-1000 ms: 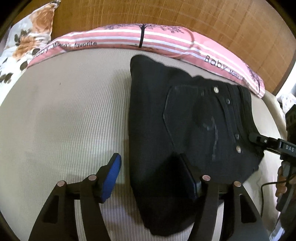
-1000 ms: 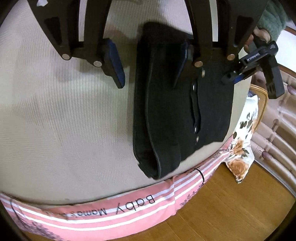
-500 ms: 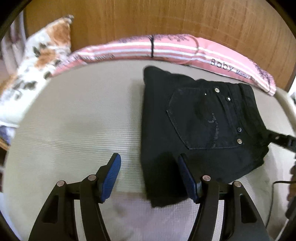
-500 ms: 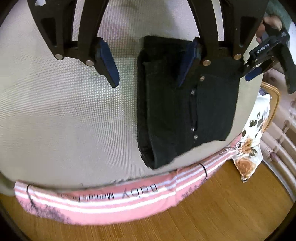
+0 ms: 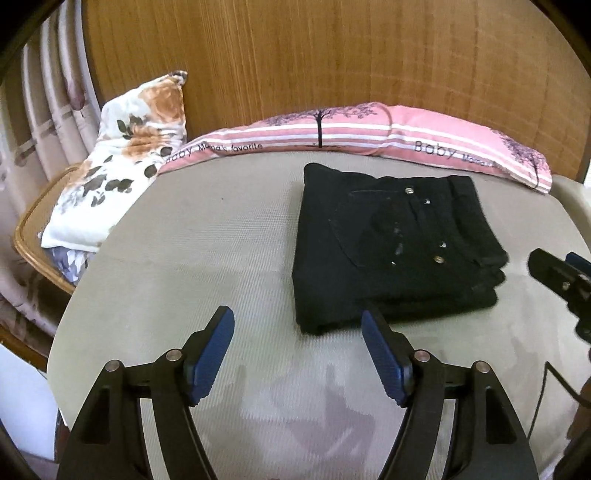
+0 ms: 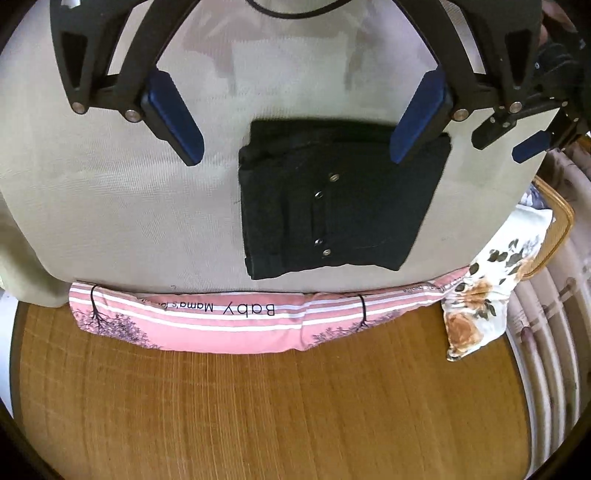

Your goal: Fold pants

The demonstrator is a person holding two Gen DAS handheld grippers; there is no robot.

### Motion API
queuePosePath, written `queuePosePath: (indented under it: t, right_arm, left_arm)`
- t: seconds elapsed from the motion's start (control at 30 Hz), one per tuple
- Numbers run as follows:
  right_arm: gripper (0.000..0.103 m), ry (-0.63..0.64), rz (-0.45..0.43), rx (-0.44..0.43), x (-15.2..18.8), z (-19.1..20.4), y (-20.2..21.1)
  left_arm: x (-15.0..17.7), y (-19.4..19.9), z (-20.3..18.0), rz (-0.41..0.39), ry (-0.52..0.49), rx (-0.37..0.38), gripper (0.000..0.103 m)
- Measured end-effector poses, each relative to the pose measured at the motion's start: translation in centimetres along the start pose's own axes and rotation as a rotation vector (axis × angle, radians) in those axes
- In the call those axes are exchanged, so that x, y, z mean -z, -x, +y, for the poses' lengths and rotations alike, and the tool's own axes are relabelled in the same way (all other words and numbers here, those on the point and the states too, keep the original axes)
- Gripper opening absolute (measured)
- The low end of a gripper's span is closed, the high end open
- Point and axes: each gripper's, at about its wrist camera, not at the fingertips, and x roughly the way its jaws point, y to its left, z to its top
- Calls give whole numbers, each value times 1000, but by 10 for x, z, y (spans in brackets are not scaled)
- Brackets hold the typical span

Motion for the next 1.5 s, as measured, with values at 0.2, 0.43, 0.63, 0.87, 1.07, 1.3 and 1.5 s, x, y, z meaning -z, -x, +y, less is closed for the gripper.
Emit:
queuePosePath:
  t: [0.2, 0.43, 0.63, 0.87, 1.07, 1.3, 1.5]
  right_arm:
    - [101, 44, -26, 9, 17, 17, 22]
    - [102, 49, -35, 9, 34, 27, 36]
    - [102, 80, -44, 19, 40, 32, 42]
    - [102, 63, -25, 15, 42, 29, 42]
    - [102, 68, -11, 6, 44, 29, 40]
    - [102, 66, 9, 1, 46, 30, 37]
    - [102, 69, 14, 1, 47, 31, 35]
  left_arm:
    - [15, 27, 0, -33, 5, -11, 72]
    - [29, 42, -2, -52, -4, -24, 72]
    - [37, 44, -6, -42, -3, -7, 72]
    - [43, 41, -9, -24, -1, -10, 72]
    - [45, 40, -11, -19, -2, -8, 72]
    - [45, 38, -12, -15, -3, -9, 72]
    - [45, 39, -12, -16, -2, -8, 72]
